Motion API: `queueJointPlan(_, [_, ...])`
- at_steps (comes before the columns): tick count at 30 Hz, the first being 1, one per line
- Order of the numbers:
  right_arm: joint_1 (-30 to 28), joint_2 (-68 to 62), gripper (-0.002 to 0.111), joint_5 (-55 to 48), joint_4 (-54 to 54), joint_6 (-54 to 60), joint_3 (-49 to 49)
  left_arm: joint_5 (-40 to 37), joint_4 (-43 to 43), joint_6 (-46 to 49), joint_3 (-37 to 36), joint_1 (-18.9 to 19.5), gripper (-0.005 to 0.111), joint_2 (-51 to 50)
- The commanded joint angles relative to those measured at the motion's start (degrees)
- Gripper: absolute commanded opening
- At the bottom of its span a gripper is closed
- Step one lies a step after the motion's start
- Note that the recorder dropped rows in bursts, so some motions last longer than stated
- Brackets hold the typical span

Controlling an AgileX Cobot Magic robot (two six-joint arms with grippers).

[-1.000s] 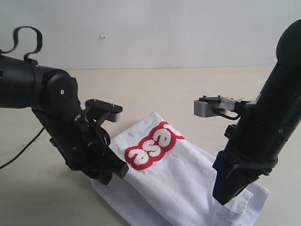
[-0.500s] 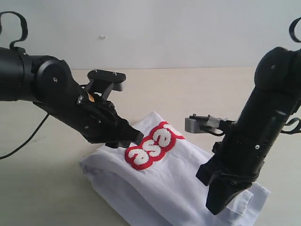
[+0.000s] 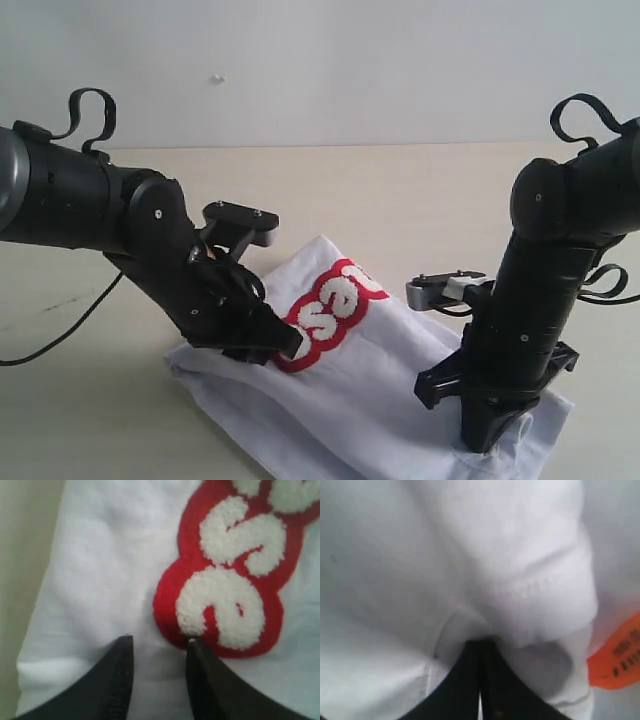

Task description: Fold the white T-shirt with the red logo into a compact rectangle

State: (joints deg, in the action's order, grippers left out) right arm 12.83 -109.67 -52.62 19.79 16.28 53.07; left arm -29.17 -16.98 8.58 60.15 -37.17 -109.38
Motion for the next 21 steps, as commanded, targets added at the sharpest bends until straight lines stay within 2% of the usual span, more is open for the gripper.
queueJointPlan(1, [0.14,-2.06,0.000,13.27,-2.94,-1.86,0.18,-6.30,0.20,0.41,0.19,-0.06,0.036,0.05])
queueJointPlan(5, [0.14,-2.15,0.000,19.81,-2.44,-4.87,1.83,-11.08,0.20,0.41,0.19,-0.06,0.036,0.05])
queueJointPlan(11, [0.14,-2.19,0.000,23.51,-0.16,-4.87,6.32,-16.01,0.20,0.80,0.19,-0.06,0.036,0.05])
queueJointPlan(16, [0.14,-2.19,0.000,23.89,-0.53,-4.87,10.08,-16.41,0.20,1.85,0.46,-0.06,0.036,0.29])
queueJointPlan(21, [0.14,-0.73,0.000,19.16,0.19,-3.71,11.00,-15.11,0.50,2.31,2.69,-0.06,0.036,3.80])
